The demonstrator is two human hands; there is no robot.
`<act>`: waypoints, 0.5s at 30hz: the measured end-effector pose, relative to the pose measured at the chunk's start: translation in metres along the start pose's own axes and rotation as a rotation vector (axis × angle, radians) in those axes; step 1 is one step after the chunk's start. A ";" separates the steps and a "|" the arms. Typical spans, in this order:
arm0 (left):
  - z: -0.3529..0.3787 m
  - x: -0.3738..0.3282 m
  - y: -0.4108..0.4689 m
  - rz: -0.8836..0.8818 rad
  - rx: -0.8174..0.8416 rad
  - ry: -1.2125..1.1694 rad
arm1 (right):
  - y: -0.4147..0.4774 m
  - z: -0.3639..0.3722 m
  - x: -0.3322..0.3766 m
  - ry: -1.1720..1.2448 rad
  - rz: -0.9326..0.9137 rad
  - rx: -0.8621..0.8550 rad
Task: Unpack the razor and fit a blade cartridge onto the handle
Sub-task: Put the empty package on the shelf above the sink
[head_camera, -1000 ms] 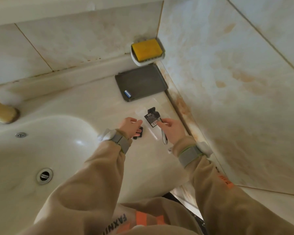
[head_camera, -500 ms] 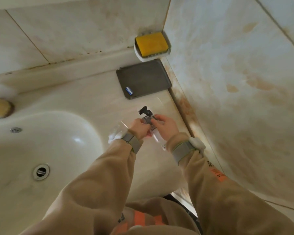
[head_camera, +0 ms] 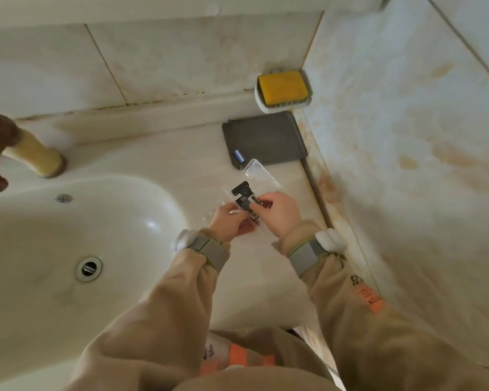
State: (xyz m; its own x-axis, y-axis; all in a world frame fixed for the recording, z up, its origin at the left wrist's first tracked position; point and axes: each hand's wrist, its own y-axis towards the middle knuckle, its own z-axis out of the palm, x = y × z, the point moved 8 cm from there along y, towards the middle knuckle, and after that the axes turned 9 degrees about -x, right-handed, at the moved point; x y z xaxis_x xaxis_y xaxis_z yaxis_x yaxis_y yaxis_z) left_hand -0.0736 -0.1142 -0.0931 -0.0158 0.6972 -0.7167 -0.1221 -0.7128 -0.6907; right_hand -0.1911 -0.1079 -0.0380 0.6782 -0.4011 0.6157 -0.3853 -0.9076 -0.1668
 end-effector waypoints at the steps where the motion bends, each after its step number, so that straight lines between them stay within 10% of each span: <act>1: -0.002 0.000 -0.003 0.004 -0.003 -0.008 | -0.001 0.003 0.004 -0.005 -0.019 0.006; 15: -0.032 0.004 -0.024 0.042 -0.049 -0.073 | -0.018 0.009 0.037 -0.024 -0.108 -0.014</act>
State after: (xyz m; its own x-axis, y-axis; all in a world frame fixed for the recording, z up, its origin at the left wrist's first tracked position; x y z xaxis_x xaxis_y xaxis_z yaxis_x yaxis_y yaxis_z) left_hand -0.0392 -0.0972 -0.0822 -0.0925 0.6692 -0.7373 -0.0708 -0.7430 -0.6655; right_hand -0.1534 -0.1072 -0.0190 0.7309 -0.3035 0.6113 -0.3175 -0.9441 -0.0891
